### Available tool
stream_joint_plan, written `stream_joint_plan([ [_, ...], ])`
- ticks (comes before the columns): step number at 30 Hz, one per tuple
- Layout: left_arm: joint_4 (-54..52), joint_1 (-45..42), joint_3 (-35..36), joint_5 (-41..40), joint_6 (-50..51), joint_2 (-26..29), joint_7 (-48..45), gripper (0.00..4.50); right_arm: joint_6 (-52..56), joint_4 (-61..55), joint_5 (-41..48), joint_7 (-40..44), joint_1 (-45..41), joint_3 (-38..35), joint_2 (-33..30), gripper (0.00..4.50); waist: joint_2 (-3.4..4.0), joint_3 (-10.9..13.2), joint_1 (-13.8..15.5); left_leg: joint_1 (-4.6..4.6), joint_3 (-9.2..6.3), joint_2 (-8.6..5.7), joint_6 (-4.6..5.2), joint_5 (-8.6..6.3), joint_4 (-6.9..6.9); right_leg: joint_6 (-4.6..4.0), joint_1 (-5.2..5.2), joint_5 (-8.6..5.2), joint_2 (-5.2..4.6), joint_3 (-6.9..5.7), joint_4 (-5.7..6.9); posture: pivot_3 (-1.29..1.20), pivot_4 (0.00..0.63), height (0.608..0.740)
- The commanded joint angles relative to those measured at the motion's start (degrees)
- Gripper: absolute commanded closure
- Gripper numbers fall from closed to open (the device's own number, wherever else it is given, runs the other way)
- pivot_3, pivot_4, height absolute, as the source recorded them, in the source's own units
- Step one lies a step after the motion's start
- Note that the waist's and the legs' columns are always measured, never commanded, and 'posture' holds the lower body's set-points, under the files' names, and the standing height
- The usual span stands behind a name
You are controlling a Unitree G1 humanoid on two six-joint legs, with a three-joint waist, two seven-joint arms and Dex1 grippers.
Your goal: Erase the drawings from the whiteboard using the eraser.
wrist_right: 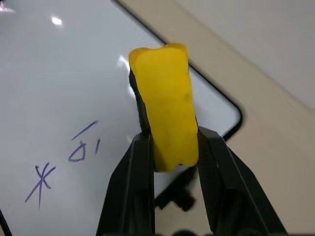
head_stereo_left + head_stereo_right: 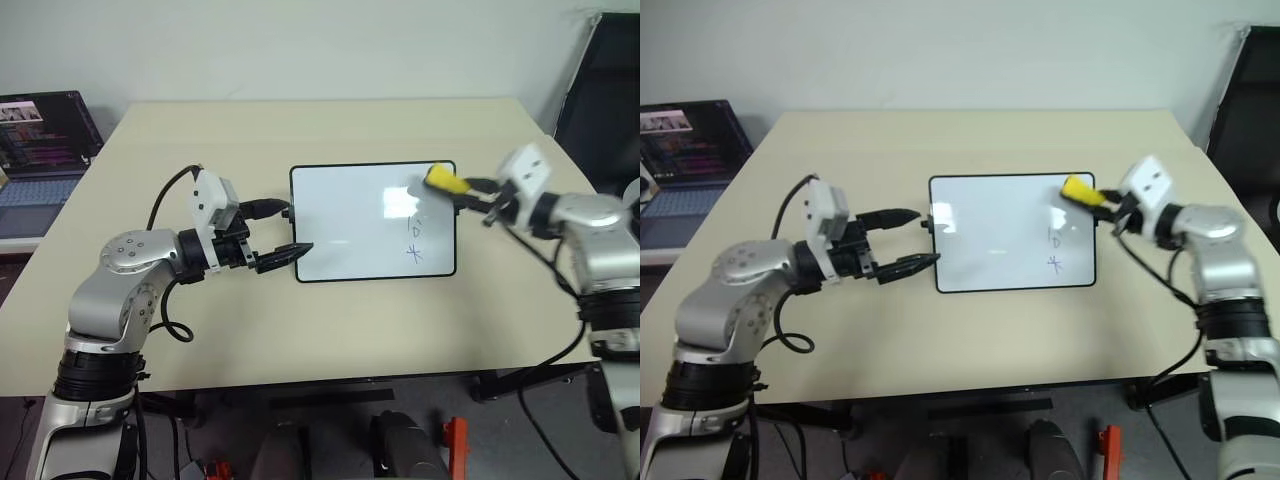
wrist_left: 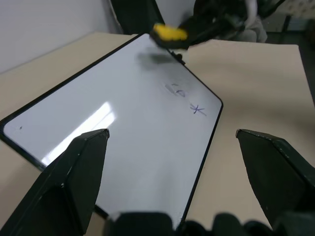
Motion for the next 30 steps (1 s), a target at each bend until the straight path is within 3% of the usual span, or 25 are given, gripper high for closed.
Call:
stream_joint_plan([
  [1,-0.39,-0.38,2.54,-0.29,-1.21,1.62,-0.67,0.0,8.56,-11.86,4.96,2.9,6.57,-6.59,-6.98,3.65,0.0,0.0,0.5,0.0,-0.02,0.01,0.01,-0.06,-0.03,-0.01,0.02,-0.08,0.0,-0.05,-0.02,0.0,0.15,0.74],
  [4,0.54,-0.19,1.93,0.32,-1.44,2.59,-1.73,0.0,11.79,-15.96,5.23,4.58,17.27,-11.95,-13.34,3.65,-0.03,-0.01,1.21,0.01,-0.01,0.01,0.17,-0.29,-0.07,-0.04,0.09,-0.25,-0.01,-0.11,-0.17,0.0,0.15,0.74],
  [8,1.14,-0.31,1.03,0.47,-1.62,2.45,-2.63,0.0,13.48,-18.73,6.89,4.16,22.06,-14.43,-14.99,3.65,0.0,0.01,1.14,0.02,0.12,-0.02,0.03,-0.42,0.0,0.02,0.09,-0.37,-0.06,0.01,-0.17,0.0,0.15,0.74],
  [30,1.03,-2.23,-0.87,1.0,-1.29,0.42,-3.44,0.0,14.65,-19.8,7.15,2.74,22.29,-13.19,-15.08,3.65,-0.01,0.01,0.87,0.07,0.1,0.0,0.02,-0.41,0.05,0.04,0.11,-0.39,-0.01,0.02,-0.12,0.0,0.15,0.74],
])
